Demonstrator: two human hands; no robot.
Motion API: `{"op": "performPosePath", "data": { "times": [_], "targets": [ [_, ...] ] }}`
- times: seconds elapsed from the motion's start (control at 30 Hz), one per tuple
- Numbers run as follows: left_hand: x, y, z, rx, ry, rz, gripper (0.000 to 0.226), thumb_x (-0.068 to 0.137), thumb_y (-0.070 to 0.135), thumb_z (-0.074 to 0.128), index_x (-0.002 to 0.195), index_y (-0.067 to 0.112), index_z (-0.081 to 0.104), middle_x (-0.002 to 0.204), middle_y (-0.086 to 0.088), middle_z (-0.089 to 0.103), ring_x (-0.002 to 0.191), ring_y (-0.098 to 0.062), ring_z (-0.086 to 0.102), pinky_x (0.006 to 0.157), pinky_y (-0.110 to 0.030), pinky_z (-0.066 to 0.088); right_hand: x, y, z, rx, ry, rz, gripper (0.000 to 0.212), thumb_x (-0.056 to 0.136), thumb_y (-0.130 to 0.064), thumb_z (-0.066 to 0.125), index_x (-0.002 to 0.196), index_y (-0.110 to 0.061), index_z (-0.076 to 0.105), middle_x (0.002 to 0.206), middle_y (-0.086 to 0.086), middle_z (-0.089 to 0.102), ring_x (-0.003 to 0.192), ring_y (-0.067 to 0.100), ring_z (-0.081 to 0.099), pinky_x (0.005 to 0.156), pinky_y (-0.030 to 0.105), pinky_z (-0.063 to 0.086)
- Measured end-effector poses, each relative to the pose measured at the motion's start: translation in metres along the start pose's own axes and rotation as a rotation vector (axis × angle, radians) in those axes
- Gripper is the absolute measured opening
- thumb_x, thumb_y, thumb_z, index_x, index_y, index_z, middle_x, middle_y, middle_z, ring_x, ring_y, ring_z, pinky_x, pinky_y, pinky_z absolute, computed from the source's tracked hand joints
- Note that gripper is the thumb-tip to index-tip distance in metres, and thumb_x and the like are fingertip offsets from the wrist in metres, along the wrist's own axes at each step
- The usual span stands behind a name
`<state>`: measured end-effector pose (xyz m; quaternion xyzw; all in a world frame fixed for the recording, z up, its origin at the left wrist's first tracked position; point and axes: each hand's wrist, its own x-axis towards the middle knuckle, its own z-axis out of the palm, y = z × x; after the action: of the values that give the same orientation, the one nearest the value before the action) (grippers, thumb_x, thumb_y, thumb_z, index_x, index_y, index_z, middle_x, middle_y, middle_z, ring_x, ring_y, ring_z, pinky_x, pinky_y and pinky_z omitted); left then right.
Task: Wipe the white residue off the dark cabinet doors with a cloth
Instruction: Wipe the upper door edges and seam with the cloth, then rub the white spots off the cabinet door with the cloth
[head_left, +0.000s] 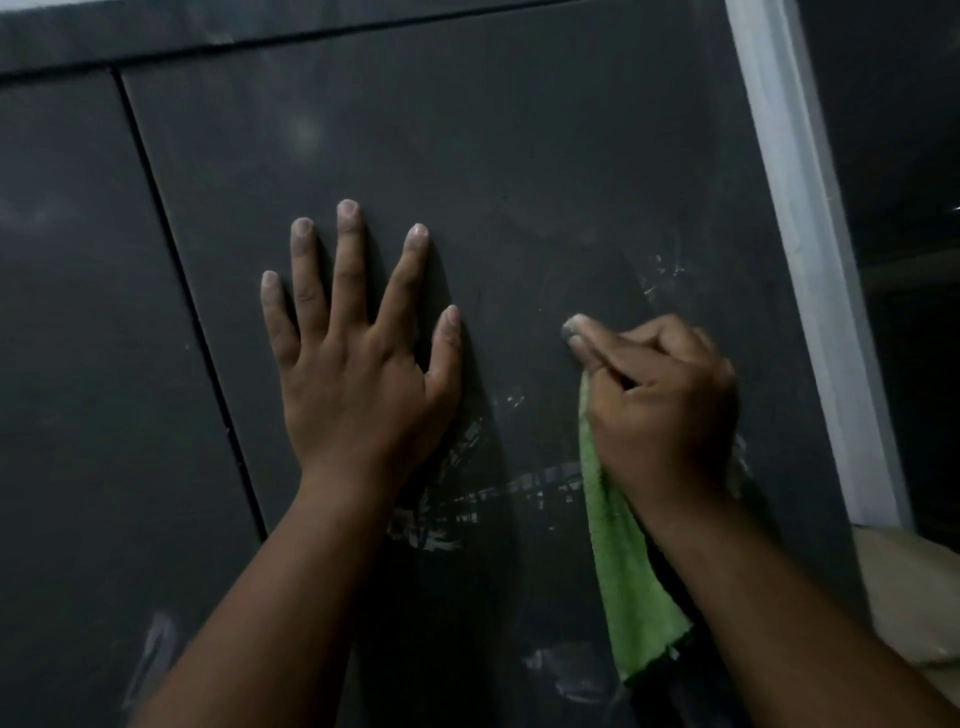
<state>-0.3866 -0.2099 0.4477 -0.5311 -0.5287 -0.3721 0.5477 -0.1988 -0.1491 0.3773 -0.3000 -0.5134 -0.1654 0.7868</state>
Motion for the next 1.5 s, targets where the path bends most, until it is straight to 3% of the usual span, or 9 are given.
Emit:
{"op": "performPosePath", "data": {
  "times": [0.2,0.47,0.6,0.67,0.8,0.93,1.07,1.27,1.5],
  "targets": [
    [-0.001,0.000,0.001,-0.019,0.019,0.009,0.065,0.104,0.063,0.031,0.164,0.040,0.023,0.175,-0.005,0.004,0.161,-0.033,-0.003,0.128,-0.058,0.002,0.039,0.015,0.005,0.004,0.128,0.266,0.022,0.095,-0.035,0.072,0.114,-0.026,0.078,0.090,-0.005,0.062,0.082,0.021,0.065,0.073,0.040,0.056],
    [-0.001,-0.002,0.000,-0.062,0.024,0.030,0.064,0.103,0.063,0.033,0.162,0.039,0.028,0.175,-0.006,0.007,0.161,-0.034,-0.001,0.128,-0.059,0.003,-0.017,0.004,0.000,0.023,0.053,0.089,0.016,0.095,-0.032,0.076,0.109,-0.025,0.078,0.079,-0.002,0.062,0.071,0.025,0.061,0.064,0.052,0.053],
    [-0.002,0.000,-0.009,-0.118,-0.014,0.032,0.062,0.102,0.062,0.037,0.160,0.038,0.035,0.174,-0.005,0.012,0.161,-0.032,0.002,0.129,-0.058,0.003,-0.016,0.019,-0.024,-0.015,0.075,0.355,0.021,0.093,-0.030,0.076,0.112,-0.023,0.079,0.087,-0.007,0.065,0.076,0.011,0.065,0.066,0.020,0.054],
    [-0.005,0.001,-0.016,-0.284,0.036,0.020,0.055,0.102,0.055,0.048,0.152,0.033,0.051,0.169,-0.003,0.032,0.160,-0.029,0.015,0.129,-0.054,0.007,-0.013,0.014,-0.031,0.050,0.049,0.455,0.020,0.091,-0.028,0.078,0.110,-0.024,0.080,0.092,-0.010,0.071,0.082,0.003,0.068,0.068,0.002,0.046],
    [-0.037,0.024,-0.033,-0.726,0.123,0.126,0.034,0.098,0.031,0.071,0.129,0.016,0.072,0.126,-0.002,0.070,0.121,-0.023,0.062,0.105,-0.036,0.048,-0.028,-0.018,-0.053,0.279,-0.003,0.524,0.013,0.088,-0.028,0.082,0.101,-0.028,0.082,0.091,-0.015,0.077,0.088,-0.006,0.071,0.074,0.008,0.053],
    [-0.068,0.077,-0.060,-1.038,-0.310,-0.208,0.035,0.093,0.039,0.077,0.126,0.028,0.075,0.107,0.016,0.077,0.094,0.004,0.070,0.084,-0.021,0.058,-0.054,-0.046,-0.072,0.373,-0.029,0.501,0.013,0.084,-0.025,0.082,0.097,-0.030,0.082,0.090,-0.019,0.077,0.087,-0.002,0.073,0.072,0.011,0.054],
    [-0.076,0.111,-0.076,-1.405,-0.471,-0.622,0.024,0.090,0.027,0.081,0.113,0.023,0.081,0.100,0.018,0.079,0.095,0.009,0.071,0.084,-0.014,0.058,-0.063,-0.054,-0.089,0.446,0.025,0.570,0.014,0.089,-0.021,0.079,0.098,-0.032,0.082,0.092,-0.017,0.078,0.090,0.005,0.075,0.075,0.027,0.063],
    [-0.072,0.155,-0.090,-1.797,-0.464,-0.842,0.022,0.089,0.016,0.078,0.110,0.013,0.082,0.103,-0.002,0.081,0.102,-0.015,0.077,0.086,-0.025,0.061,-0.034,-0.042,-0.106,0.608,0.087,0.608,0.013,0.093,-0.019,0.076,0.099,-0.030,0.080,0.093,-0.013,0.079,0.092,0.005,0.075,0.077,0.023,0.061],
    [-0.044,0.184,-0.061,-1.544,-0.217,-0.866,0.011,0.093,0.013,0.076,0.101,0.016,0.083,0.094,-0.001,0.081,0.094,-0.015,0.078,0.080,-0.028,0.064,0.015,0.016,-0.121,0.650,-0.463,0.404,0.031,0.099,-0.001,0.062,0.123,-0.016,0.075,0.115,-0.007,0.074,0.112,0.004,0.068,0.097,0.024,0.054]
  ]
}}
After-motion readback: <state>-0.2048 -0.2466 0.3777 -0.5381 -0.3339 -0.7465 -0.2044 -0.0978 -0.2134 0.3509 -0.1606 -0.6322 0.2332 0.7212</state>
